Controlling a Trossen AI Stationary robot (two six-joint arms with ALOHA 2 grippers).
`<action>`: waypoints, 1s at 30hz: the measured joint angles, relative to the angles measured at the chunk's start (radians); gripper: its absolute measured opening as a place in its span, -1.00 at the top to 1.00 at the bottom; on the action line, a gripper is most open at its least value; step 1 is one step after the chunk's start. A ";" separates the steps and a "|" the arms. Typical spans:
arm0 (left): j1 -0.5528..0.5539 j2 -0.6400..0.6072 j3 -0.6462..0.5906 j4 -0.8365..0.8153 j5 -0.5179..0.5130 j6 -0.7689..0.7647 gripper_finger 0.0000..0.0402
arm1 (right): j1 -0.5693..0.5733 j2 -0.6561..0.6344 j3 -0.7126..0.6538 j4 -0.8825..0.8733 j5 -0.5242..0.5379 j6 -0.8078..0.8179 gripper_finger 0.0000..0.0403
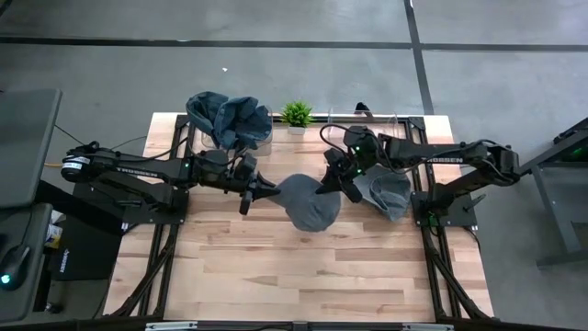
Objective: Pick & Place hat
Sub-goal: Put the left gray cap into the right transparent bin
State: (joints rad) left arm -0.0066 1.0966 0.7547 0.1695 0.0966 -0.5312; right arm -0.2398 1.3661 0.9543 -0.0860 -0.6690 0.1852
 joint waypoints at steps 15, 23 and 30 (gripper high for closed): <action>0.001 -0.049 0.000 -0.050 -0.221 0.000 0.59 | 0.001 -0.001 0.000 0.008 0.143 -0.008 0.94; 0.001 -0.142 0.000 -0.047 -0.224 0.003 0.43 | 0.014 -0.027 0.000 -0.025 0.264 -0.054 0.94; 0.001 -0.231 0.000 -0.047 -0.250 0.004 0.43 | 0.071 -0.146 0.000 -0.115 0.556 -0.115 0.94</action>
State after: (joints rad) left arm -0.0055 0.8654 0.7551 0.1223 -0.1537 -0.5273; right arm -0.1689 1.2197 0.9543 -0.2008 -0.1127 0.0706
